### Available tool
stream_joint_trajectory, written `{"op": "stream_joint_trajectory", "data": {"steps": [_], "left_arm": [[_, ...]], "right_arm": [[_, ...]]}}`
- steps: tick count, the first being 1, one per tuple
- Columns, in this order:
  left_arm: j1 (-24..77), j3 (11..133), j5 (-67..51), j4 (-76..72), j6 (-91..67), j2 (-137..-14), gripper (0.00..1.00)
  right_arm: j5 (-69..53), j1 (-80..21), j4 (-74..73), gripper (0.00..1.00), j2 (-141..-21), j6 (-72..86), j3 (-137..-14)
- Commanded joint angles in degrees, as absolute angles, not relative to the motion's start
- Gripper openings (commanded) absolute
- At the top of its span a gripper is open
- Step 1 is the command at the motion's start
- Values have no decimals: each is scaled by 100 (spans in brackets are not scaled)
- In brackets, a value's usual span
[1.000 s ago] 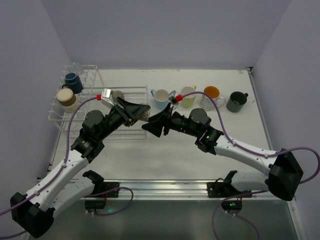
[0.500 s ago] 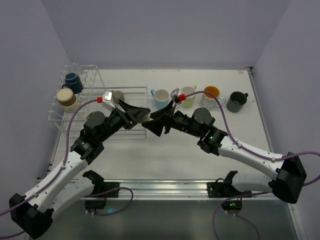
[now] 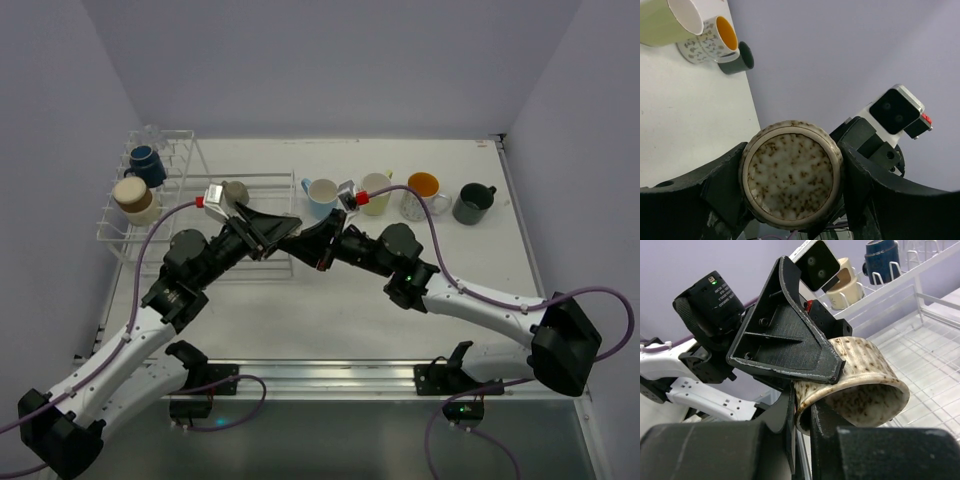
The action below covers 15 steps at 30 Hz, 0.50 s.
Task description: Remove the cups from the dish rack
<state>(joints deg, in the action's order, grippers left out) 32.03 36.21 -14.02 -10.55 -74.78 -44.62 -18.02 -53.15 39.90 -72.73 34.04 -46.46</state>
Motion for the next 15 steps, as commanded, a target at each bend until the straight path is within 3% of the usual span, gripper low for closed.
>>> {"op": "stream_joint_trajectory", "data": {"steps": [1, 4, 7, 11, 15], "left_arm": [[3243, 3655, -1425, -636, -7067, -4289, 67], [3234, 3963, -898, -64, -6453, -4175, 87], [3234, 4314, -265, 517, -5802, -4140, 98], [3234, 4727, 420, 1115, -4759, -4174, 100], [3234, 5351, 1306, 1888, -3667, -4254, 100]], "right_arm": [[-1362, -5274, 5019, 0, -7120, 3533, -4421], [-1415, -5273, 4414, 0, -7040, 3411, -4421], [-1406, -5273, 3781, 0, -6909, 3270, -4377], [-1161, -5265, 2692, 0, -6680, 2928, -4525], [-660, -5046, 197, 0, -7064, 2216, -5316]]}}
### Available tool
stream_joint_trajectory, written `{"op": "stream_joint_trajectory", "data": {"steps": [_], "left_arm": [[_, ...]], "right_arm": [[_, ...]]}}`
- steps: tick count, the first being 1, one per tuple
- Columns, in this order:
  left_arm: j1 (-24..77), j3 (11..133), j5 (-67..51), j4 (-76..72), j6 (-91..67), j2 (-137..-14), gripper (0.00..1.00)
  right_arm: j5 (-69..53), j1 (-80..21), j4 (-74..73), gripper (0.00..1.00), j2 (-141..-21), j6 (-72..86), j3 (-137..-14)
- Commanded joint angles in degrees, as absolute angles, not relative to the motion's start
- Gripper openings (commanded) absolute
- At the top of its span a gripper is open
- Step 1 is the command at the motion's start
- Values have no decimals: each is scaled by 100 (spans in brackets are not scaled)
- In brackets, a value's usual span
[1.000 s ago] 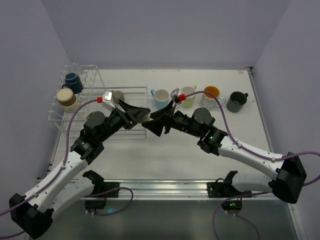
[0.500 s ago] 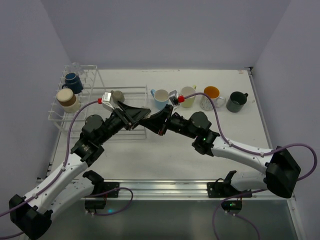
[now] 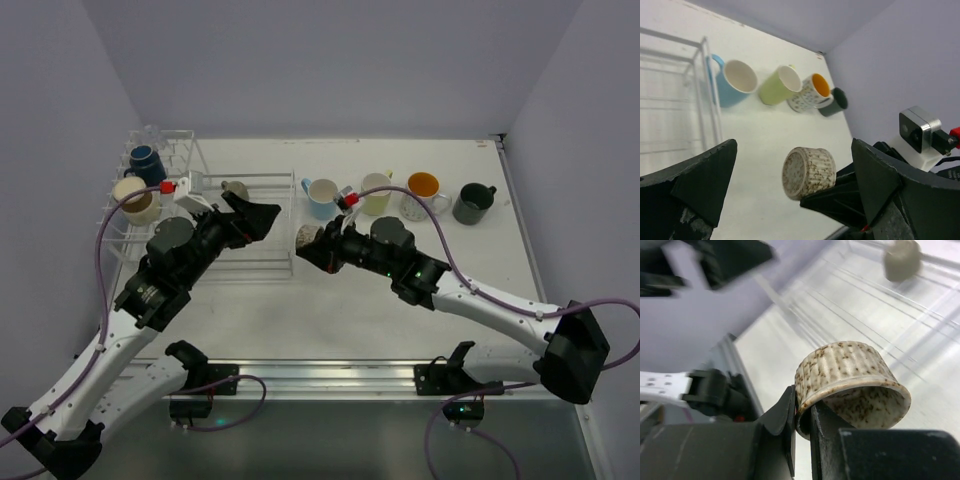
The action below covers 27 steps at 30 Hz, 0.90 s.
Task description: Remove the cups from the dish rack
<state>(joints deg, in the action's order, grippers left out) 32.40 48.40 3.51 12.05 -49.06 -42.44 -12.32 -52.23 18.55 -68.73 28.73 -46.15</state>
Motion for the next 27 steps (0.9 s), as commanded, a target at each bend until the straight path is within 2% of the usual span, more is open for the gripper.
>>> {"op": "stream_joint_trajectory", "data": {"steps": [1, 4, 10, 21, 25, 27], "left_arm": [[3234, 5396, 1466, 2151, -3535, -4271, 100], [3234, 5370, 1845, 2442, -3121, -4342, 100], [3243, 5063, 1863, 2435, -3006, -4623, 100], [3278, 5168, 2486, 2110, -2962, -5440, 100], [3287, 5256, 2847, 1821, -2936, -5932, 100], [3287, 5317, 3031, 1679, -2927, -6257, 100]], "right_arm": [[-537, -4906, -129, 0, -7206, 2128, -5457], [-632, -4537, -921, 0, -7803, 1890, -5966], [-317, -4088, -1932, 0, -9207, 1346, -6889], [175, -3850, -2083, 0, -10669, 993, -7682], [272, -3806, -2083, 5, -10924, 984, -7743], [308, -3788, -2074, 14, -10968, 1046, -7734]]}}
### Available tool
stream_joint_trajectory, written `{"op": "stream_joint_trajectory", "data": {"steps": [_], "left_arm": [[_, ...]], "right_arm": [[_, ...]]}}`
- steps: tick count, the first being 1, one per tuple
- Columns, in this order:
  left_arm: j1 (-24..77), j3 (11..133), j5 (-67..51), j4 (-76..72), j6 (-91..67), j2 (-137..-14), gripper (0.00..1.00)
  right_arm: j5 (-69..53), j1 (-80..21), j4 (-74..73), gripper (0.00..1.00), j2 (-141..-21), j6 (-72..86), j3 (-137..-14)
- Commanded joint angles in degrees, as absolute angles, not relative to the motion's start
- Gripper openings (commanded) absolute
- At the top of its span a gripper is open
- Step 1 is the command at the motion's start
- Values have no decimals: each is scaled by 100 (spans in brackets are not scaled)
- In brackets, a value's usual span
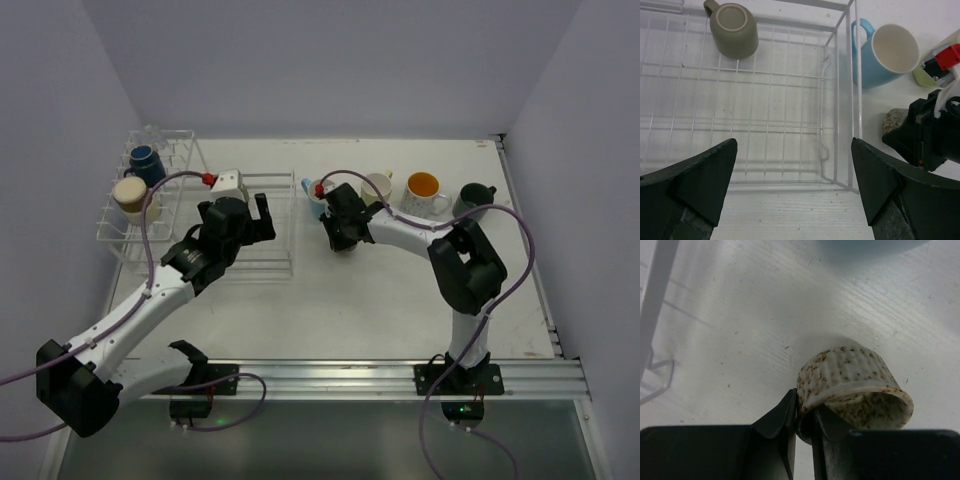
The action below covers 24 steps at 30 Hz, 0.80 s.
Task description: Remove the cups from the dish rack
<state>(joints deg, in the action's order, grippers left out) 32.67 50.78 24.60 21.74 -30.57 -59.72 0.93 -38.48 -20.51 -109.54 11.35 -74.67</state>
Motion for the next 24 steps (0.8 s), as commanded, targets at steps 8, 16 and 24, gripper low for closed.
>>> {"op": "stream_joint_trajectory", "data": {"steps": [8, 16, 24], "left_arm": [[3199, 5782, 3410, 1160, -2716, -7459, 100], [2664, 6275, 3823, 940, -2794, -8480, 100], [2399, 6635, 4359, 686, -2936, -9324, 100]], "right_arm": [[141, -3735, -1829, 44, -10363, 1256, -7410], [-298, -3735, -1319, 75, -8765, 1503, -6348], [-887, -3735, -844, 83, -7376, 1679, -5467]]}}
